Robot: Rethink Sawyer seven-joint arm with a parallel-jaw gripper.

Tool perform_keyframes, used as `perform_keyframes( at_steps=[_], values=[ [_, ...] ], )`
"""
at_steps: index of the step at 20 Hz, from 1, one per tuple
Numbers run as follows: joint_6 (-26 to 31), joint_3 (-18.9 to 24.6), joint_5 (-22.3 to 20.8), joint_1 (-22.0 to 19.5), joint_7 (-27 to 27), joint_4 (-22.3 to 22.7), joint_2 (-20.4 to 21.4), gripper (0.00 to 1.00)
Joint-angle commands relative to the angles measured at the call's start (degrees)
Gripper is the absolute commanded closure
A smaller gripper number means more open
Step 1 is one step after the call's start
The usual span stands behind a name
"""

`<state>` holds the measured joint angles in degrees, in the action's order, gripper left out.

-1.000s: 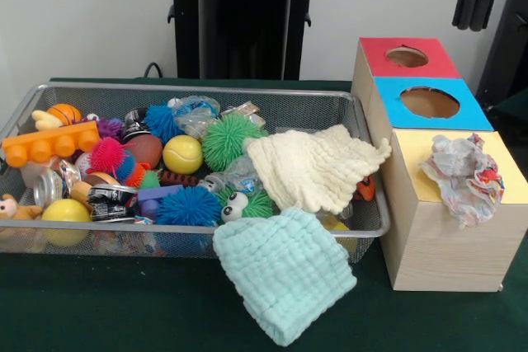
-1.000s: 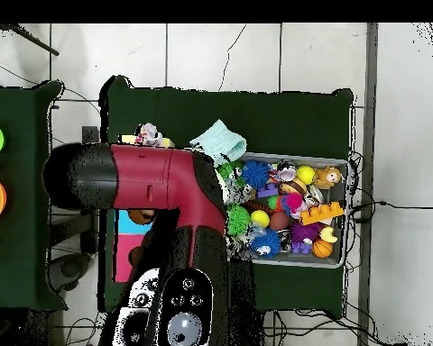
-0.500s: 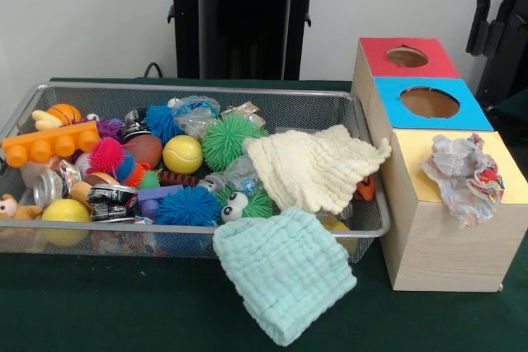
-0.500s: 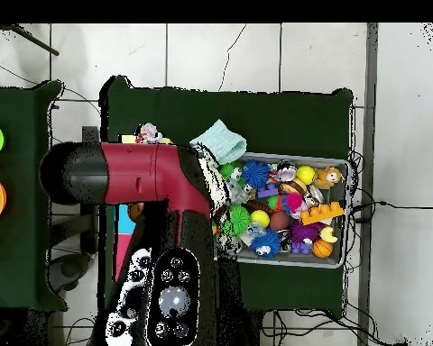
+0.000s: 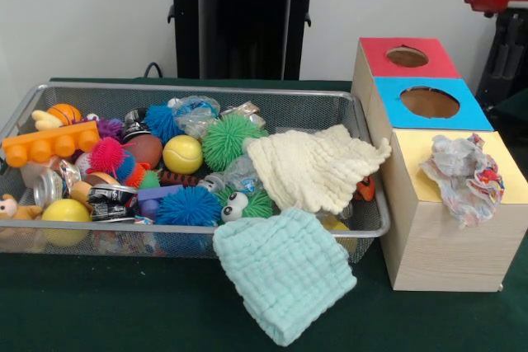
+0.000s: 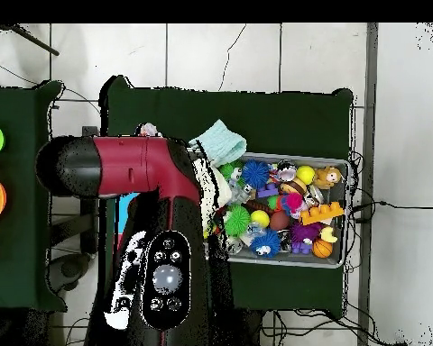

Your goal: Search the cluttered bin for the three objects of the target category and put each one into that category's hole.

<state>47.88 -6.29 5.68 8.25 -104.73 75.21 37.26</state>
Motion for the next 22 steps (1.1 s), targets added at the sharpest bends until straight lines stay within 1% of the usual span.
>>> perform_keyframes(
  at_steps=[1,5,10,19,22],
  values=[
    [2.25,4.91,-2.41,-2.57,-1.03,-4.65,-5.48,1.0],
    [2.25,4.72,-2.47,-2.83,-1.43,-7.05,-7.25,1.0],
    [0.56,5.54,-2.39,-4.07,0.03,-6.82,-7.9,1.0],
    [0.16,8.45,-3.02,-7.22,3.97,-6.36,-7.84,1.0],
    [0.37,8.96,-3.33,-7.72,4.39,-7.06,-8.25,1.0]
  ],
)
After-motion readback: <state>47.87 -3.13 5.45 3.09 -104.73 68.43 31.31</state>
